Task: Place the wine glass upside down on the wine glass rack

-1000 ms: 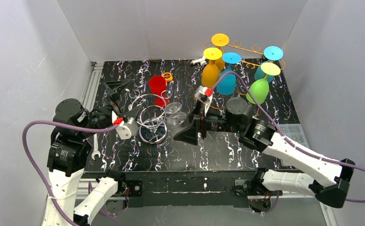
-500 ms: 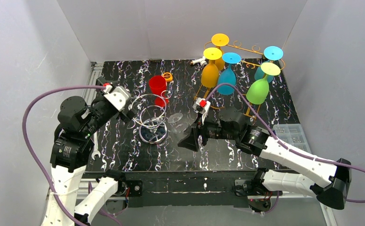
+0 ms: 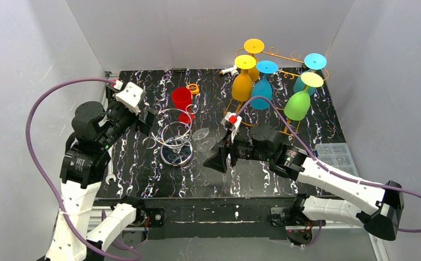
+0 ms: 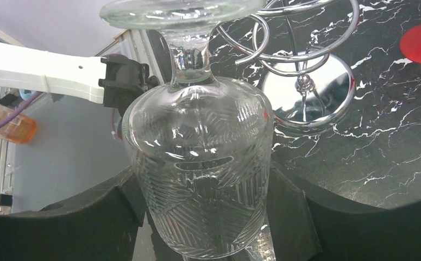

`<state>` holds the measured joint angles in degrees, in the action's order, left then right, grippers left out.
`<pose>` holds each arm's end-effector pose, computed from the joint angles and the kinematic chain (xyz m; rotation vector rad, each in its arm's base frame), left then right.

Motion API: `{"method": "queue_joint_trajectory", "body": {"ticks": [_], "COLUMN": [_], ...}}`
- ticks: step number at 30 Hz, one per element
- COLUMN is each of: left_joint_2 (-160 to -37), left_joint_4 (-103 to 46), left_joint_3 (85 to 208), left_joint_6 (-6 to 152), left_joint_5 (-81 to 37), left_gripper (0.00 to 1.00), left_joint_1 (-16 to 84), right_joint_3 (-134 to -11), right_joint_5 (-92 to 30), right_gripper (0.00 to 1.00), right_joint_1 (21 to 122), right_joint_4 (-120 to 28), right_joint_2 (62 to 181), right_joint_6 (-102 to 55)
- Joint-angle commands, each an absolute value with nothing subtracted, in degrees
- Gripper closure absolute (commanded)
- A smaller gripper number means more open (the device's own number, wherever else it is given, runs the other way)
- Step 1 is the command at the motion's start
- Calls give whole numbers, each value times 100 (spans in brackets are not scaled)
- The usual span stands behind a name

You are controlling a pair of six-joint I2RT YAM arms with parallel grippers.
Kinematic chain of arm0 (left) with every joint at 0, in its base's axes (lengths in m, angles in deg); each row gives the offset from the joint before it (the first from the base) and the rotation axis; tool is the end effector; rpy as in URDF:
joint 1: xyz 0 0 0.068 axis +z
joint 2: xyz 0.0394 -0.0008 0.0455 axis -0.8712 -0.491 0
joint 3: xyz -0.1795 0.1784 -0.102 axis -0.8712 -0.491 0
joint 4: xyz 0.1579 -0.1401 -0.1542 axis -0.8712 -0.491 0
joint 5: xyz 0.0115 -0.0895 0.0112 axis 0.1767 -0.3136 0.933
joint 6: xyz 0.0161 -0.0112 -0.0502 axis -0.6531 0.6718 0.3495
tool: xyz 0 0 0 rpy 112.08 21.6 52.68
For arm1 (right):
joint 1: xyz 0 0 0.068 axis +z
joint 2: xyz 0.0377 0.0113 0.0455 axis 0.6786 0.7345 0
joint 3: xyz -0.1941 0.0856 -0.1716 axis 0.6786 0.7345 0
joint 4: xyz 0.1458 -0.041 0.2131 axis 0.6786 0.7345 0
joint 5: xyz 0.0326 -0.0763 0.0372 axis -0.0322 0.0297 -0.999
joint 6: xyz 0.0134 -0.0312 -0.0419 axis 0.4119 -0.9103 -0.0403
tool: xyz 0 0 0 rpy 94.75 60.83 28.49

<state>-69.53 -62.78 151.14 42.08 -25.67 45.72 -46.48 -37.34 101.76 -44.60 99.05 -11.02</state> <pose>0.1235 -0.0403 0.4767 0.6263 1.4837 -0.1037 0.1159 0.2104 0.3413 -0.8381 1.7181 1.1831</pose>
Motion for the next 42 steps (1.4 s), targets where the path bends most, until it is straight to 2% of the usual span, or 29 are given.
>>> {"method": "queue_joint_trajectory", "body": {"ticks": [1, 24, 36, 42], "left_joint_2": [-6854, -6925, -6969, -6967], "left_joint_4": [-6423, -6552, -6638, -6530], "left_joint_3": [15150, 14661, 14458, 14318], "left_joint_6": [4247, 3783, 3462, 3392], "left_joint_5": [-2518, -2508, -1953, -2165], "left_gripper": [2, 2, 2, 2], "left_joint_1": [4555, 4552, 4553, 4554], "right_joint_3": [-4662, -4467, -4448, -4414], "right_joint_5": [-3683, -3761, -3679, -3678], "right_gripper": [90, 92, 94, 95], "right_joint_1": [10215, 10364, 10364, 10364], "right_joint_4": [-5203, -5865, -6436, -6643], "right_joint_2": [9909, 10527, 10782, 10947], "right_joint_6": [-1263, -1556, -1548, -1565]}}
